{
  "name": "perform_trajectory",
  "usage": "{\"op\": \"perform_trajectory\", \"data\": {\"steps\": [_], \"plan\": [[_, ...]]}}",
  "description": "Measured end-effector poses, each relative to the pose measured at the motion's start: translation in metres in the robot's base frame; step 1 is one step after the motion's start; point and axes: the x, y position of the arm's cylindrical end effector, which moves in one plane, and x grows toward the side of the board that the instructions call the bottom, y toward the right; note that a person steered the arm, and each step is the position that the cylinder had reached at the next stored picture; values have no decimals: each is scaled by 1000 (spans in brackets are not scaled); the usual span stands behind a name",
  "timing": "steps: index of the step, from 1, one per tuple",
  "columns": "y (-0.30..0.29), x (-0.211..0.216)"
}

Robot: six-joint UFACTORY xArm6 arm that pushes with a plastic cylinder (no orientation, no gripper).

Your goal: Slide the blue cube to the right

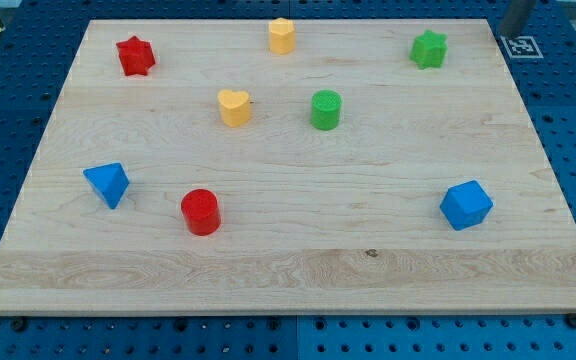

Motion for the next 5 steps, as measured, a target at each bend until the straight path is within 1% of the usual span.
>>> {"op": "perform_trajectory", "data": {"steps": [2,5], "plan": [[-85,39],[-142,150]]}}
